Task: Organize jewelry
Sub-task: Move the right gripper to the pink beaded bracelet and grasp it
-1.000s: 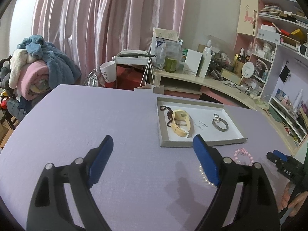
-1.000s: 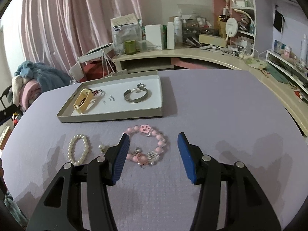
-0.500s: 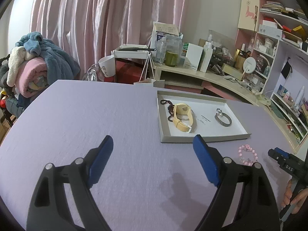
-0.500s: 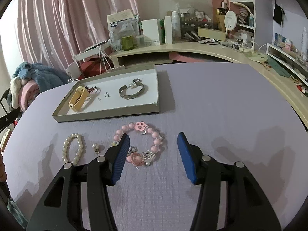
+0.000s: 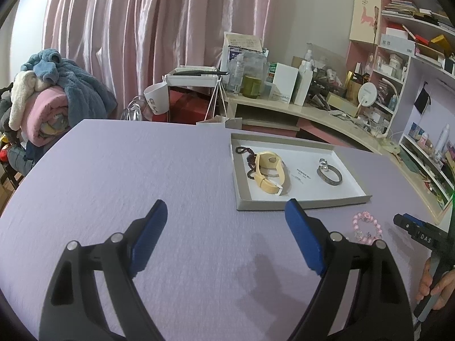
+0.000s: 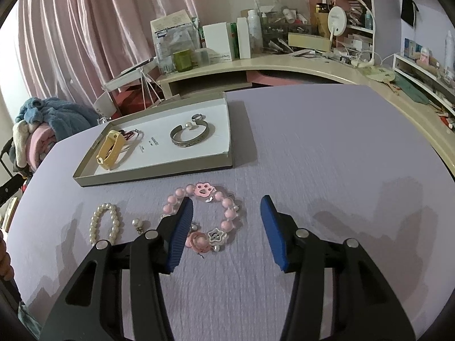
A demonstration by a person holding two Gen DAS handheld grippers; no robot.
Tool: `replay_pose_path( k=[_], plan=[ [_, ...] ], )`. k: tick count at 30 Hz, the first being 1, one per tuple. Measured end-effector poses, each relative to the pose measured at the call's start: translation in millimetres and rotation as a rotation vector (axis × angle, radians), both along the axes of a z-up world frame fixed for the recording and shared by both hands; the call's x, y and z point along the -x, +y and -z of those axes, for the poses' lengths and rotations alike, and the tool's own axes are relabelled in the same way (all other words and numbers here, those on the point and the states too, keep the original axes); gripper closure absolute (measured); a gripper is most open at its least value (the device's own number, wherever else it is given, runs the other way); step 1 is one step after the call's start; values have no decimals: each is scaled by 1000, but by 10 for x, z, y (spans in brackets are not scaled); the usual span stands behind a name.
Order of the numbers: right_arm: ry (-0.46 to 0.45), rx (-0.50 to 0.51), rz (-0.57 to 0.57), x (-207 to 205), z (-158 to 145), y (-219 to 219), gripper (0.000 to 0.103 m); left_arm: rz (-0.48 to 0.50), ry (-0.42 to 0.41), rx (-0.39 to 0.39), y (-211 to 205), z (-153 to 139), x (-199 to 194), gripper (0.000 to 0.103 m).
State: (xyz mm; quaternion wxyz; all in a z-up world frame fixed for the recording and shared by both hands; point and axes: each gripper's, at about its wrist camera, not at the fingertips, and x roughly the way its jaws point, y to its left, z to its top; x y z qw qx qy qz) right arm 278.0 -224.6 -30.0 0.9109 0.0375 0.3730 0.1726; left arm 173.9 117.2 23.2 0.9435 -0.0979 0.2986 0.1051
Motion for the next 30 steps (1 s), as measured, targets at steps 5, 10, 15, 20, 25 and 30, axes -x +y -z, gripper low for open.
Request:
replay_pose_path(
  k=[5, 10, 15, 20, 25, 30],
  plan=[
    [25, 27, -15, -88, 40, 95, 55, 4, 6, 0, -16, 26, -25, 18],
    [72, 47, -23, -206, 148, 187, 58, 10, 12, -2, -27, 48, -41, 18],
    [122, 98, -33, -292, 295, 265, 64, 13, 21, -1, -38, 78, -59, 18],
    [137, 112, -41, -307, 354, 261, 89, 18, 27, -1, -59, 109, -66, 18],
    [102, 58, -74, -212, 183, 247, 89, 23, 26, -2, -57, 109, -66, 18],
    [26, 7, -134, -50, -158, 341, 89, 24, 19, 0, -67, 91, -48, 18]
  ],
)
